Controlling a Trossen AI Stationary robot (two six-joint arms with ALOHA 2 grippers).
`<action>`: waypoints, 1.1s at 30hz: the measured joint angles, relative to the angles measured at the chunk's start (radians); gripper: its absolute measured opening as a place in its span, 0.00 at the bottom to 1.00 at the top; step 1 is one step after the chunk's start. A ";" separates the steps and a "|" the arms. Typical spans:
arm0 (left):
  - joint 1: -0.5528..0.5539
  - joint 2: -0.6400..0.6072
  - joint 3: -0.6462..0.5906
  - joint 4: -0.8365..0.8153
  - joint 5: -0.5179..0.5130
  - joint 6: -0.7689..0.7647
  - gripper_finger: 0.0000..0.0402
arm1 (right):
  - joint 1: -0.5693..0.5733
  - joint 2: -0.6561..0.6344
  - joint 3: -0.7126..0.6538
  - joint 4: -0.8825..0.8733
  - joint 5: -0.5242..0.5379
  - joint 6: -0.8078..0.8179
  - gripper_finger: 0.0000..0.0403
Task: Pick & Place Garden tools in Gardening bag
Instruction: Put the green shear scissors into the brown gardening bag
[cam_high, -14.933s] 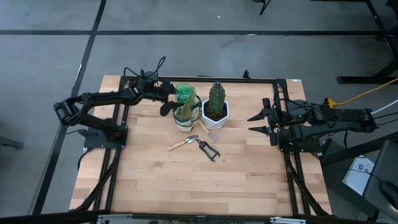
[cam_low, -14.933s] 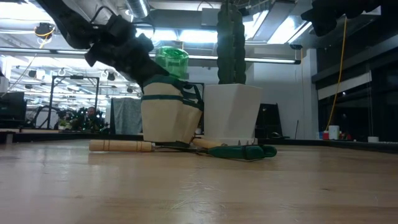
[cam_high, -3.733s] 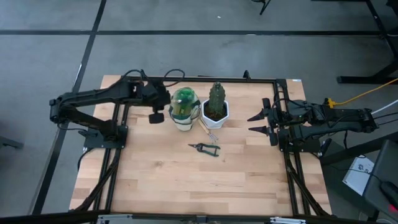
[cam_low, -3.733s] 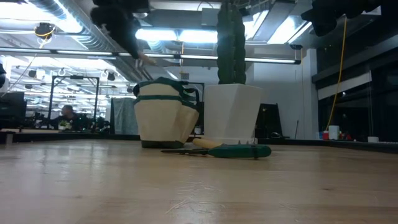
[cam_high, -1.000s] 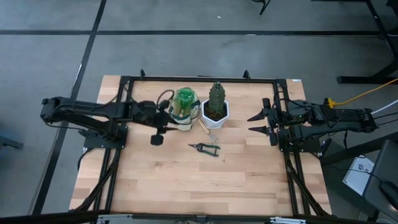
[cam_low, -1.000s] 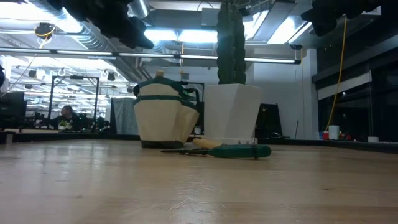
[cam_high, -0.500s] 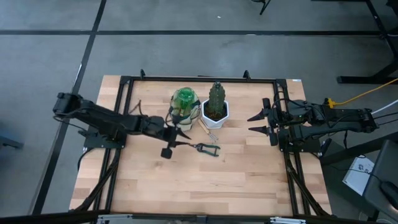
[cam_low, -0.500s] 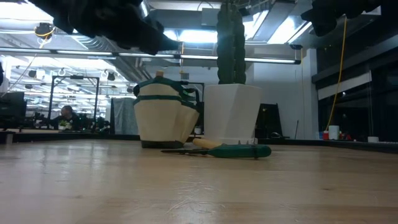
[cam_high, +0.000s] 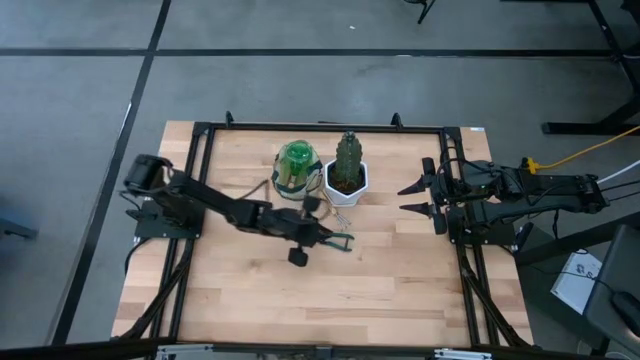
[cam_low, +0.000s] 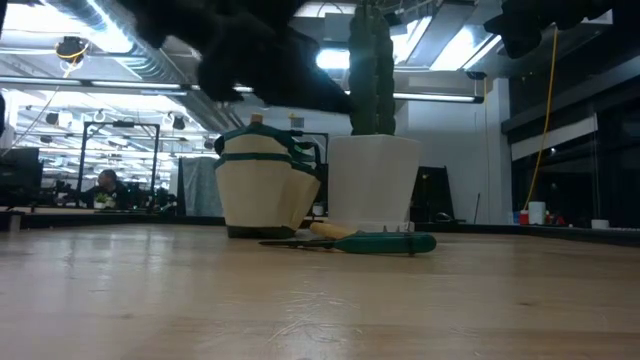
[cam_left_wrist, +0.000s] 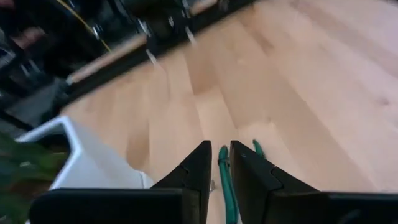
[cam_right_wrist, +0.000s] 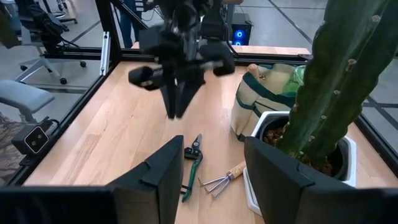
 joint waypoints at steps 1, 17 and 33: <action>0.002 0.023 0.039 -0.058 0.000 -0.001 0.13 | 0.000 0.000 0.000 0.000 0.000 0.000 0.43; 0.037 0.172 0.245 -0.503 -0.153 -0.144 0.25 | 0.000 0.000 0.000 0.000 0.000 0.000 0.43; 0.074 -0.008 -0.202 -0.343 -0.353 -0.341 0.11 | 0.000 0.000 0.000 0.000 0.000 0.000 0.43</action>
